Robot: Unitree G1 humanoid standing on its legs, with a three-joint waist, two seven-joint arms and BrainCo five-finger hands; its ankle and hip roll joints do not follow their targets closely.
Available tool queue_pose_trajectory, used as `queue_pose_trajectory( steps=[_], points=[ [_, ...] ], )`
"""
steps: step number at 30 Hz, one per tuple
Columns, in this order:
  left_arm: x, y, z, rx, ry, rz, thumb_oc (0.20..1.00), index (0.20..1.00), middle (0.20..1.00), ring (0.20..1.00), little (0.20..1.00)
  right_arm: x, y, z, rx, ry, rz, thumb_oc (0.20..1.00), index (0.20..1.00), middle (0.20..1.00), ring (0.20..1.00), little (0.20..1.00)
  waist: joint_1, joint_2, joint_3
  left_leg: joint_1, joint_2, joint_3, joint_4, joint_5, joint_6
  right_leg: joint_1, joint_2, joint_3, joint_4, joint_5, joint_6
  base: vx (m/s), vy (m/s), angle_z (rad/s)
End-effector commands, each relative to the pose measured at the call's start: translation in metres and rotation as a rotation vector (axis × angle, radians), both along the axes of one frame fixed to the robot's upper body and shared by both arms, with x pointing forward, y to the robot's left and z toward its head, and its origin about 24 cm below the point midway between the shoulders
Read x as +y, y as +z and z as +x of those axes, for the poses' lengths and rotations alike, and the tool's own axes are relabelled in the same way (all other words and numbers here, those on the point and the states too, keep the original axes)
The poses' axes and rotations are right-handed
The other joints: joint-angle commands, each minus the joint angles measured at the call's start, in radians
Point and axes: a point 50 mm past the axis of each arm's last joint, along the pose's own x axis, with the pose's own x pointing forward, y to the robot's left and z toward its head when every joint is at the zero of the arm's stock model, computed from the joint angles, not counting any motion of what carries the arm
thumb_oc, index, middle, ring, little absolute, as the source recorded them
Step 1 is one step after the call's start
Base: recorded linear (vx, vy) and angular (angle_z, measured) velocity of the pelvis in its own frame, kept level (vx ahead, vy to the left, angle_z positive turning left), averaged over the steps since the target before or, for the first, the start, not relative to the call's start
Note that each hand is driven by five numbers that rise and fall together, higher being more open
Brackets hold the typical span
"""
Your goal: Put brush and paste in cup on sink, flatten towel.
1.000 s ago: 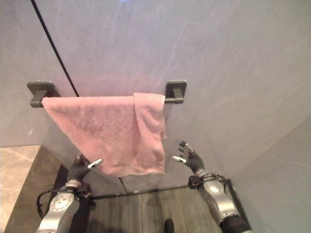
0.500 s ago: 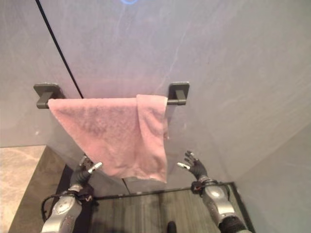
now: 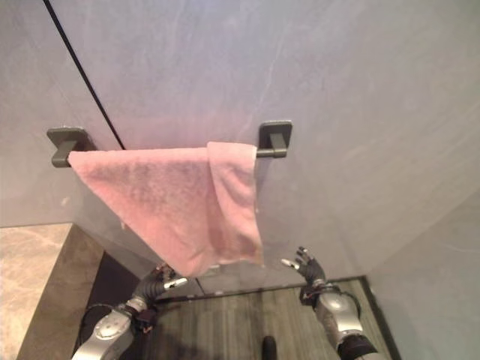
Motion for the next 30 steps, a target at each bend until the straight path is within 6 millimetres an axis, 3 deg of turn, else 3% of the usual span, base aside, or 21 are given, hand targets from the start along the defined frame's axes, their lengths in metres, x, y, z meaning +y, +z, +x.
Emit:
queue_pose_trajectory(
  steps=[1,7,13,19,25,30],
  points=[
    [0.017,0.026,0.018,-0.133,-0.011,0.109,1.000,1.000,1.000,1.000,1.000,0.003,0.027,0.028,-0.152,-0.004,-0.007,1.000,1.000,1.000,1.000,1.000,0.011,-0.031,0.024,-0.004,-0.053,-0.006,0.049,-0.020,0.021,0.072,-0.086,0.000,0.009,-0.015,0.111,0.00,0.000,0.00],
    [0.044,0.054,0.016,-0.242,-0.022,0.281,1.000,1.000,1.000,1.000,1.000,-0.014,0.022,0.019,-0.130,-0.060,-0.020,1.000,1.000,1.000,1.000,1.000,0.023,-0.027,0.021,0.002,-0.049,-0.014,0.050,-0.020,0.017,0.081,-0.085,-0.013,0.009,-0.021,0.110,0.00,-0.001,0.01],
    [0.064,0.081,0.015,-0.337,0.045,0.299,1.000,1.000,1.000,1.000,1.000,-0.021,0.020,0.015,-0.125,-0.082,-0.027,1.000,1.000,1.000,1.000,1.000,0.039,-0.020,0.019,0.003,-0.049,-0.022,0.045,-0.015,0.014,0.085,-0.090,-0.024,0.009,-0.022,0.109,-0.01,-0.002,0.05],
    [0.071,0.109,0.018,-0.459,0.108,0.279,1.000,1.000,1.000,1.000,1.000,-0.019,0.021,0.016,-0.133,-0.070,-0.031,1.000,1.000,1.000,1.000,1.000,0.050,-0.016,0.016,0.001,-0.050,-0.031,0.052,-0.017,0.014,0.092,-0.094,-0.033,0.009,-0.022,0.108,0.00,-0.001,0.03],
    [0.076,0.117,0.020,-0.510,0.182,0.190,1.000,1.000,1.000,1.000,1.000,-0.021,0.021,0.013,-0.135,-0.071,-0.032,1.000,1.000,1.000,1.000,1.000,0.054,-0.014,0.016,-0.005,-0.053,-0.036,0.056,-0.016,0.013,0.090,-0.099,-0.042,0.009,-0.021,0.108,-0.02,0.006,0.05],
    [0.093,0.115,0.024,-0.519,0.329,0.135,1.000,1.000,1.000,1.000,1.000,-0.024,0.018,0.007,-0.124,-0.076,-0.035,1.000,1.000,1.000,1.000,1.000,0.051,-0.018,0.020,-0.012,-0.055,-0.038,0.052,-0.012,0.012,0.085,-0.100,-0.045,0.009,-0.021,0.107,-0.01,0.010,0.02]
  ],
)
